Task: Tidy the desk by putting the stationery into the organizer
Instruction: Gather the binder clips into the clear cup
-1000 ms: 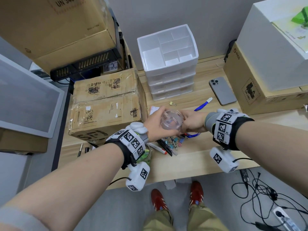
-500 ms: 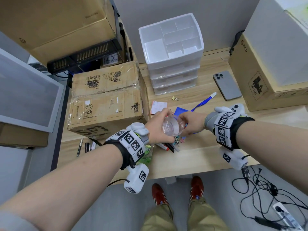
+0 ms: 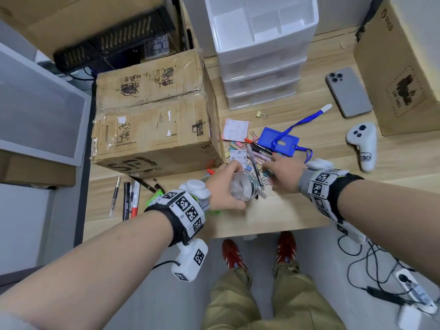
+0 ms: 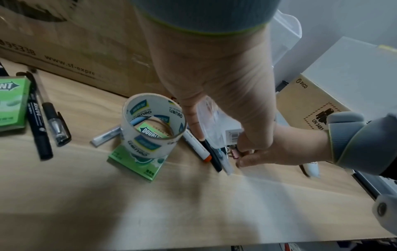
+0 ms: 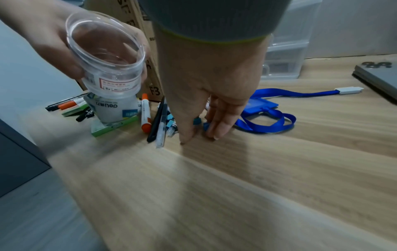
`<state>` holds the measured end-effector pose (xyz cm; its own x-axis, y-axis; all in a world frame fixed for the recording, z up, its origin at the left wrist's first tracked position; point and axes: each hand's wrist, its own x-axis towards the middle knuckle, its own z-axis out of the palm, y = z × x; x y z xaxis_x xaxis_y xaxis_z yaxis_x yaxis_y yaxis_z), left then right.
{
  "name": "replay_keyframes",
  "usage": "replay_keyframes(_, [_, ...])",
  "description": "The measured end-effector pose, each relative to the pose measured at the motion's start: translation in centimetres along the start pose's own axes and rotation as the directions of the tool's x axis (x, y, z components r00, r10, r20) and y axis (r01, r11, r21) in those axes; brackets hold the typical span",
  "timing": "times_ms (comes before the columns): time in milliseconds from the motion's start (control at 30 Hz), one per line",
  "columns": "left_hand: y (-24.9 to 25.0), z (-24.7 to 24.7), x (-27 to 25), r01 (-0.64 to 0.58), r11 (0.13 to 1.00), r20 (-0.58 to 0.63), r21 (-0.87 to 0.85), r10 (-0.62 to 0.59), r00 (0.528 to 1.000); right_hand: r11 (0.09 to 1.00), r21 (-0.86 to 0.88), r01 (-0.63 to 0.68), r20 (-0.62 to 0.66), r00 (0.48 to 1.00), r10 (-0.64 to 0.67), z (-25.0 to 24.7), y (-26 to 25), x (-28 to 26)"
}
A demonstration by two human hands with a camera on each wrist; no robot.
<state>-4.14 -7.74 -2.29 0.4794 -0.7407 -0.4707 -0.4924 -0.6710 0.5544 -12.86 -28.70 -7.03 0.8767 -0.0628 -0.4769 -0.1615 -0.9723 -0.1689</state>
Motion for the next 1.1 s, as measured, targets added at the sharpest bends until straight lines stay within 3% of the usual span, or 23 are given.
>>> replay_keyframes(401, [0.0, 0.2, 0.1, 0.005, 1.000, 0.004, -0.026, -0.004, 1.000, 0.976, 0.216, 0.026, 0.011, 1.000, -0.029, 1.1, -0.2, 0.6])
replay_keyframes(634, [-0.2, 0.4, 0.1, 0.016, 0.999, 0.017, -0.038, -0.015, 1.000, 0.996, 0.087, 0.031, -0.055, 0.998, -0.026, 1.3, 0.0, 0.3])
replay_keyframes(1102, [-0.7, 0.8, 0.5, 0.013, 0.999, -0.014, -0.031, -0.014, 1.000, 0.959, 0.281, 0.017, -0.019, 1.000, -0.013, 2.3, -0.8, 1.5])
